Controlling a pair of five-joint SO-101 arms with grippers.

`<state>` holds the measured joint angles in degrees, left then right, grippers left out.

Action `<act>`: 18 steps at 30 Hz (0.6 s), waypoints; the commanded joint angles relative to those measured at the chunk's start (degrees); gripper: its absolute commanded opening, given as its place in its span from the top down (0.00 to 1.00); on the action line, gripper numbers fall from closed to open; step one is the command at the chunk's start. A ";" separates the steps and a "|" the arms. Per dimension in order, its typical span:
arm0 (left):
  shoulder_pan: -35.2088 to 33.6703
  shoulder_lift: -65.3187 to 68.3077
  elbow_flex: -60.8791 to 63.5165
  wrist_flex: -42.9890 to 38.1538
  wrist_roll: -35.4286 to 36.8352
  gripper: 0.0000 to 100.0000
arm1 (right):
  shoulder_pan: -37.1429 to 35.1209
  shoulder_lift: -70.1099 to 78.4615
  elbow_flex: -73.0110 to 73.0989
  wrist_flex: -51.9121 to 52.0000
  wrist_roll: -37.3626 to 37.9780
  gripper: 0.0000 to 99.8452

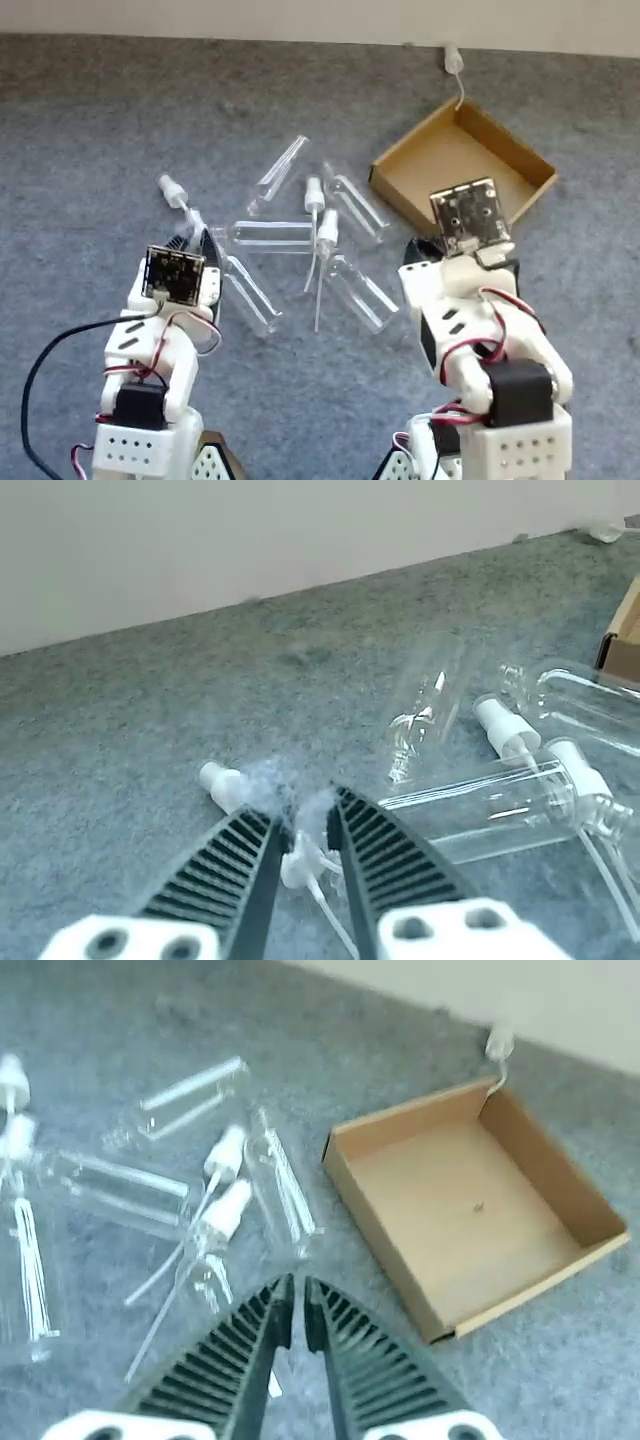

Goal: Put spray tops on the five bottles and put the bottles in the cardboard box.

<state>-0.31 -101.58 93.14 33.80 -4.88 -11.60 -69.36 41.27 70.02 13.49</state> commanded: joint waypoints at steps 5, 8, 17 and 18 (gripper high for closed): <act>-0.66 -1.45 2.59 1.14 -0.53 1.00 | 0.84 -11.74 4.35 -2.51 -6.68 0.99; -0.57 -1.45 3.91 1.41 -0.53 1.00 | 0.75 -19.91 8.92 -2.51 -6.59 0.99; -1.10 -1.45 3.91 18.20 -0.70 0.99 | 0.75 -36.18 22.37 -2.68 -6.42 0.99; -1.10 -1.45 3.91 20.13 -0.70 0.99 | 0.75 -35.91 23.43 -3.30 -5.63 0.99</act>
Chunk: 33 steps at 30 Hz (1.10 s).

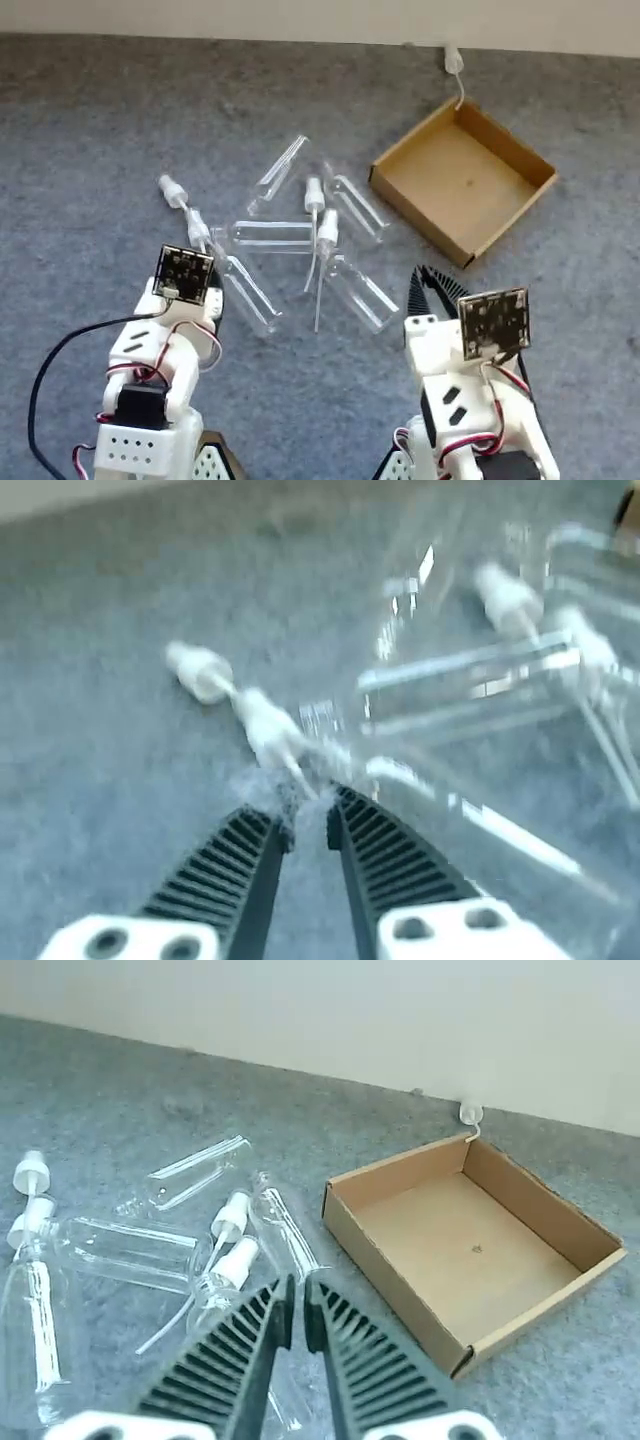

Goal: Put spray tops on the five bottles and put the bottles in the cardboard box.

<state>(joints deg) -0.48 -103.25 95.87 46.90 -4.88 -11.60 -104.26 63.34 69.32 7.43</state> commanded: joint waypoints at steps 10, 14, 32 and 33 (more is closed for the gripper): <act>-9.89 0.22 1.19 19.69 -0.62 0.99 | 0.75 -0.22 24.13 -12.44 2.29 0.99; -16.66 0.31 1.19 22.42 -0.53 0.99 | 0.75 -0.22 33.01 -13.67 2.11 0.99; -17.27 0.31 1.19 27.87 -0.53 0.99 | 0.57 -0.22 38.37 0.75 -9.23 0.99; -17.27 0.31 1.19 27.96 -0.70 0.99 | 0.57 -0.22 38.37 0.66 -9.32 0.99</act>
